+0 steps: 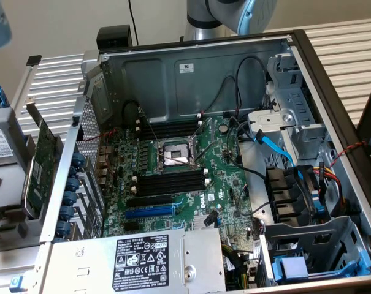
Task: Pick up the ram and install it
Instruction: 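Pick up the ram and move it above insertion slot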
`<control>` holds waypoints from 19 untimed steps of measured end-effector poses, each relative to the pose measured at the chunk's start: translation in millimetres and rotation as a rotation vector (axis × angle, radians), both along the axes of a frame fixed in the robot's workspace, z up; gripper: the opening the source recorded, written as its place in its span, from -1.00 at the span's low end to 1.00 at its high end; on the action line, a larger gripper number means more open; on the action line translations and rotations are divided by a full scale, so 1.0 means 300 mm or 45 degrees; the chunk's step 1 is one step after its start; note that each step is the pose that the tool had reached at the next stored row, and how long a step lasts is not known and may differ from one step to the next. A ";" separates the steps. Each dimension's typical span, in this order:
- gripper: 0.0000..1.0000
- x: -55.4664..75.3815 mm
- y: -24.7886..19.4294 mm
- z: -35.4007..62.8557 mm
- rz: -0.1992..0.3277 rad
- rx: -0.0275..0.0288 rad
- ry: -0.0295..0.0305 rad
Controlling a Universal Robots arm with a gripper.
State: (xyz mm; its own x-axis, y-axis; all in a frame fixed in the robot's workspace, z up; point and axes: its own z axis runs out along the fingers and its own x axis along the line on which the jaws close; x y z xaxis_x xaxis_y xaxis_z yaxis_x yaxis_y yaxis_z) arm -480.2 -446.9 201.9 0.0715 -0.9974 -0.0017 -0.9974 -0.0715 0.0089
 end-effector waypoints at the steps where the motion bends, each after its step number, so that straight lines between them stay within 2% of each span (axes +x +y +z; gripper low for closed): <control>1: -0.45 0.000 0.000 0.000 0.000 0.0011 0.0000; 2: -0.45 -0.001 -0.001 -0.001 0.000 0.0022 0.0000; 4: -0.69 -0.001 -0.005 -0.001 0.000 0.0036 0.0001; 9: -0.75 -0.001 -0.014 0.012 -0.005 0.0048 0.0010; 11: -0.75 -0.001 -0.015 0.034 -0.009 0.0047 0.0011; 19: -0.75 0.000 -0.015 0.154 -0.035 0.0047 0.0010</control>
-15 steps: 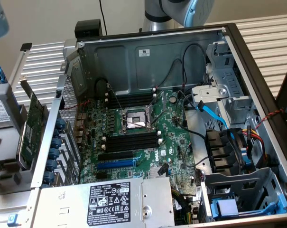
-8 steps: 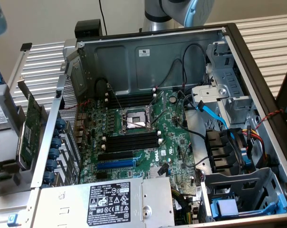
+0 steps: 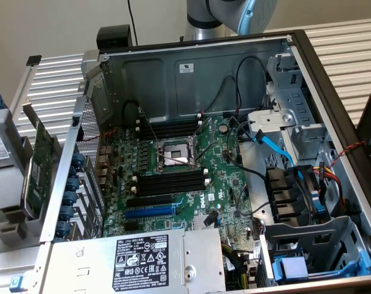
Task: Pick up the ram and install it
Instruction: 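Pick up the ram and move it above insertion slot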
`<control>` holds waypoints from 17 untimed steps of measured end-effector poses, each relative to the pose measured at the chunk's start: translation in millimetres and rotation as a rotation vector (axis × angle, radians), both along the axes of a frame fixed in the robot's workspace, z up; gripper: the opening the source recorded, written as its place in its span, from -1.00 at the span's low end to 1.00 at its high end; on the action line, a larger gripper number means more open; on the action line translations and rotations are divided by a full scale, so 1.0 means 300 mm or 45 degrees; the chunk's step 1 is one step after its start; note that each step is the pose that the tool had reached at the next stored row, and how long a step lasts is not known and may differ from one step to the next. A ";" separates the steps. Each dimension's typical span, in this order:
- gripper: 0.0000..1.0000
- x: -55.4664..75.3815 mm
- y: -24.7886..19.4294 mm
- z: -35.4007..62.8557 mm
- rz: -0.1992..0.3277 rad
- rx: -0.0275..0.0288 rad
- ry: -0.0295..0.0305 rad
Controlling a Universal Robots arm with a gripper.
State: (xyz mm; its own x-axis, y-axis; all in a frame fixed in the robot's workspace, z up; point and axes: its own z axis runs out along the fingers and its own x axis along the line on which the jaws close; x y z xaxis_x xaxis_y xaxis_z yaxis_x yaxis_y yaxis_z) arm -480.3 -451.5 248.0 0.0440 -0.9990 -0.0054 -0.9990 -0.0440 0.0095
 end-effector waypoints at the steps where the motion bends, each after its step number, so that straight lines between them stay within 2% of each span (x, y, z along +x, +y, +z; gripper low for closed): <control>1: -0.75 0.001 0.000 0.016 -0.002 0.0001 -0.0002; 9: -0.75 0.030 -0.002 0.137 -0.005 -0.0001 0.0005; 17: -0.75 0.107 -0.010 0.258 -0.005 0.0000 0.0019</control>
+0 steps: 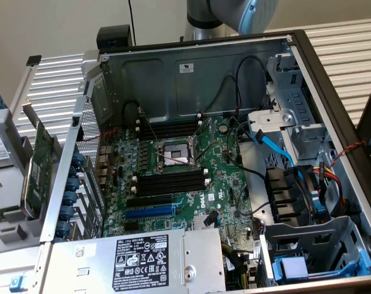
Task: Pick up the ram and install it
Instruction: 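Pick up the ram and move it above insertion slot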
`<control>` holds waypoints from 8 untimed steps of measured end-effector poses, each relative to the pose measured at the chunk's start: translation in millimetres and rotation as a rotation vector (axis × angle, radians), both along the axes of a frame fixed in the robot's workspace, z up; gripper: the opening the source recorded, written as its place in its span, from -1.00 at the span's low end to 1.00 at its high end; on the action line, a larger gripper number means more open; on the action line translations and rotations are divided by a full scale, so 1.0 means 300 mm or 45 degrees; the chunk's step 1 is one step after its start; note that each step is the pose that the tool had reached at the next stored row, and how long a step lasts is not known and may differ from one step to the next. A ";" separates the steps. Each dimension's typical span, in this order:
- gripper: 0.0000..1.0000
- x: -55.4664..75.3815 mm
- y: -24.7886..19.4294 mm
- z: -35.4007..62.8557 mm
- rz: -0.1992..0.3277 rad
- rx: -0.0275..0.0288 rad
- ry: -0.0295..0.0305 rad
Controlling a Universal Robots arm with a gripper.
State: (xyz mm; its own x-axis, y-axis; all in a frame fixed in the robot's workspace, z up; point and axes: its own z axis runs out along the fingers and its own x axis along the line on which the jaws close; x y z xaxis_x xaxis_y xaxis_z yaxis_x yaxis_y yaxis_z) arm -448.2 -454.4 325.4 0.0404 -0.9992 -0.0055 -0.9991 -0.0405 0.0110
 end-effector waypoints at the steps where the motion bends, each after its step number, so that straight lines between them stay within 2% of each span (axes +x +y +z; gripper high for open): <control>1: -0.75 0.012 -0.002 0.015 0.000 0.0001 0.0002; 8: -0.75 0.103 -0.018 0.121 0.000 0.0001 0.0021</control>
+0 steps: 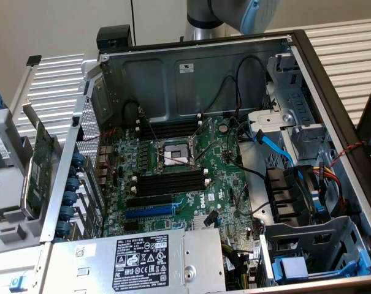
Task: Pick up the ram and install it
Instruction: 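Pick up the ram and move it above insertion slot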
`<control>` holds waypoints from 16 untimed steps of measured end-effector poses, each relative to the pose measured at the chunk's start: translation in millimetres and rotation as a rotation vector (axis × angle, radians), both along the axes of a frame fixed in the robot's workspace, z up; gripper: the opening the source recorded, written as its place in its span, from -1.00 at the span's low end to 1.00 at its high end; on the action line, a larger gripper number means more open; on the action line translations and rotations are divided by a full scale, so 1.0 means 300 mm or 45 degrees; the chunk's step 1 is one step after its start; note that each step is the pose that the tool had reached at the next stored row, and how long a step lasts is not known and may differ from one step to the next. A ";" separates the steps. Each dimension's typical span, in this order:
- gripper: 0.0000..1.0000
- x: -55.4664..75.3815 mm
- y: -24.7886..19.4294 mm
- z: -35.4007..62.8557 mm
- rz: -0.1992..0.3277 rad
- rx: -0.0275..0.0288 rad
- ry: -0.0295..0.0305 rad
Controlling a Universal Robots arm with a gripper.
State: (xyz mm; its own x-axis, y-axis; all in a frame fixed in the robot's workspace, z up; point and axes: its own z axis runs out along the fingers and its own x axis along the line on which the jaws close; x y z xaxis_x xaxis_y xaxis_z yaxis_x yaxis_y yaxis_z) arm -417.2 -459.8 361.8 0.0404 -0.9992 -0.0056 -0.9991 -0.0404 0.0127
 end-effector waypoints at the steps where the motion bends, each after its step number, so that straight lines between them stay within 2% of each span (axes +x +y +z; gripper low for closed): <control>1: -0.75 0.013 -0.003 0.015 0.000 0.0001 0.0001; 10: -0.75 0.139 -0.031 0.151 0.000 0.0003 0.0042; 16: -0.75 0.228 -0.043 0.239 0.000 0.0003 0.0106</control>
